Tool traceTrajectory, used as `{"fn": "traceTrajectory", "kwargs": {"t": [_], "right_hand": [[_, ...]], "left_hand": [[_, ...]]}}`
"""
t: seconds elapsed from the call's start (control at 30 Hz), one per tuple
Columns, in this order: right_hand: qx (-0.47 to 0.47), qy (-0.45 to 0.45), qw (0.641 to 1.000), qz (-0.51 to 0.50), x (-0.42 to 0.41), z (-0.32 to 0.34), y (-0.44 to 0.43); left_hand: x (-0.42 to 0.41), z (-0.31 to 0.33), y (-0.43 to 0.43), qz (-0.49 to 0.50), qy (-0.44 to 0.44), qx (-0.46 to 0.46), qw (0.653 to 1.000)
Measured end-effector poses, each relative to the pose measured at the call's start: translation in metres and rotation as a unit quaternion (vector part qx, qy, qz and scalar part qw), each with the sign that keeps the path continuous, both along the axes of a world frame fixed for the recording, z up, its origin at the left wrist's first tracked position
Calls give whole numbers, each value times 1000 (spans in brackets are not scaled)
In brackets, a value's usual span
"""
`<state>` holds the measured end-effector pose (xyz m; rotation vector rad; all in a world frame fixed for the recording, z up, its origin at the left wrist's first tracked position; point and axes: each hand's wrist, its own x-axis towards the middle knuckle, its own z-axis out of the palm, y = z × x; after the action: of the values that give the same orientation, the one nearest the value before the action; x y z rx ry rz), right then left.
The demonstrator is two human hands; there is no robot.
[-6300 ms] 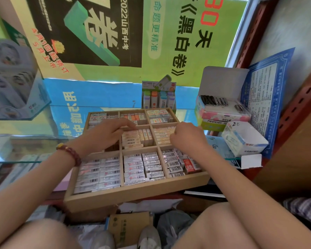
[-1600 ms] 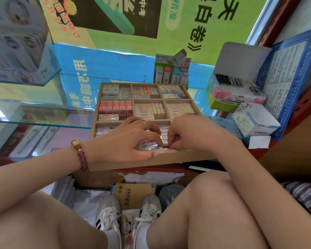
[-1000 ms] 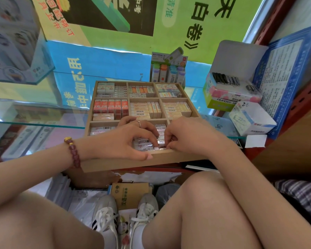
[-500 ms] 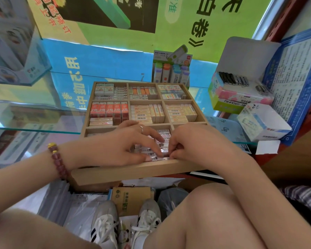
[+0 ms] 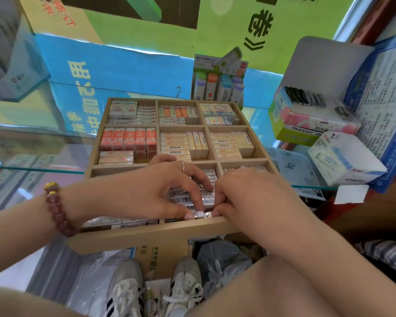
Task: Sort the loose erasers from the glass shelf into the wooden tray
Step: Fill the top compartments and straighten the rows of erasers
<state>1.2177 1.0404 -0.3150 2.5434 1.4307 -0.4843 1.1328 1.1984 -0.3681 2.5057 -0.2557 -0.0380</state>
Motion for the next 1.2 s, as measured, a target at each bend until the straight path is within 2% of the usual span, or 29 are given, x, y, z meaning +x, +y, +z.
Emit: {"fn": "traceTrajectory", "kwargs": {"t": [0.17, 0.3, 0.43, 0.5, 0.63, 0.83, 1.0, 1.13, 1.2], "right_hand": [[144, -27, 989, 5, -1, -14, -14], [44, 23, 998, -44, 1, -5, -3], [41, -61, 997, 27, 0, -13, 3], [40, -60, 997, 23, 2, -12, 4], [77, -42, 996, -15, 5, -6, 0], [118, -17, 993, -19, 10, -13, -5], [175, 88, 980, -38, 14, -11, -14], [232, 30, 971, -43, 12, -12, -19], [277, 9, 958, -72, 14, -12, -20]], "left_hand": [[-2, 1, 0, 17, 13, -42, 999], [-5, 6, -5, 22, 24, -42, 999], [1, 3, -14, 67, -7, 10, 998], [5, 1, -22, 89, -43, 43, 994], [7, 6, -28, 145, -59, -21, 987], [12, 3, -26, 145, -20, 3, 989], [16, 7, -30, 173, -3, 32, 984], [18, 5, -37, 195, -13, 83, 977], [18, 6, -36, 194, 3, 72, 978]]}}
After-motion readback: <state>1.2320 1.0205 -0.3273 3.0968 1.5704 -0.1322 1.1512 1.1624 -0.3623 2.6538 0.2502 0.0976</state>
